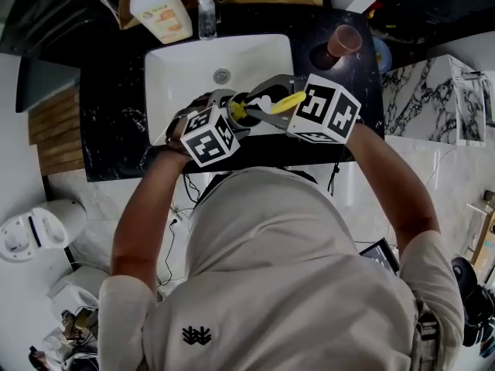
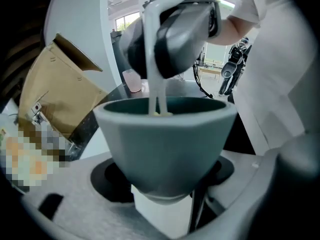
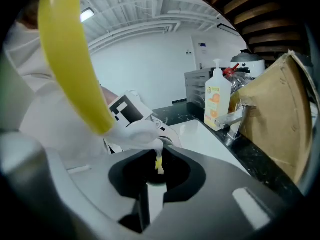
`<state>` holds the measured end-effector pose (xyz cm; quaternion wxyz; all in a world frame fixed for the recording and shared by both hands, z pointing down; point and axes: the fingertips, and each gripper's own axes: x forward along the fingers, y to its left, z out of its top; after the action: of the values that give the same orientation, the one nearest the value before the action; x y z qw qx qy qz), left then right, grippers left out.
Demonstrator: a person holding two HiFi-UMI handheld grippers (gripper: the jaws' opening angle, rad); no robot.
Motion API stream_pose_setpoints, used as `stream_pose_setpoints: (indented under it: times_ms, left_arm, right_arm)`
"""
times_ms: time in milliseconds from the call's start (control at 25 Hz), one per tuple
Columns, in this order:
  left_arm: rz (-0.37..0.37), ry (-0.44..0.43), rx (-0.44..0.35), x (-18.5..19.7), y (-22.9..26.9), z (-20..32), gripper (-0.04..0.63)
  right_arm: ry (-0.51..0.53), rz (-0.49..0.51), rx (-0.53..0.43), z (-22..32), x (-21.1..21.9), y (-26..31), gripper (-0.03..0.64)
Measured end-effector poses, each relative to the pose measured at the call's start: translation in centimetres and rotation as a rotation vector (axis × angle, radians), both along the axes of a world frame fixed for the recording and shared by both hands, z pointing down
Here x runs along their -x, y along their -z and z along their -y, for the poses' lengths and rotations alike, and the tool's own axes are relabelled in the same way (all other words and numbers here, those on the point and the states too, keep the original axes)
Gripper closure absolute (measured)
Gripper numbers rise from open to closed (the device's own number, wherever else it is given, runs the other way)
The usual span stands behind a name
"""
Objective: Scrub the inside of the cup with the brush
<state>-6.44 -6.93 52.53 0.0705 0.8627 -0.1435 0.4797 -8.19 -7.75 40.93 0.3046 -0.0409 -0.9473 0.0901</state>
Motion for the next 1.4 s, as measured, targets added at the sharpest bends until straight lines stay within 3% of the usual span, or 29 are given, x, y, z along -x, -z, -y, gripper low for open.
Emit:
stream_pose_setpoints:
  times_ms: [200,640,1040,1400]
  left_arm:
    - [0.01,-0.02,0.002,-0.2,-0.4,-0.8,0.233]
    - [0.011,0.003,0.024,0.6,-0.9,-0.5,0.232]
    - [-0.029,-0.001,0.026,-1.3,0.1,-0.4,0.232]
    - [0.004,0.001,0.0,-0.3,-0.6,-0.4,0.232]
  right_arm:
    - [-0.033,0.009,0.068,0.4,-0.7,0.2,0.568]
    - [-0.119,0.099,0.086,1.9,-3.5,4.6,0.568]
    - [-0.09,0.013,0.075,-0.5,-0.3,-0.2,0.568]
    - [-0.079,0.07,0.102,-0.7,-1.2,2.2,0.568]
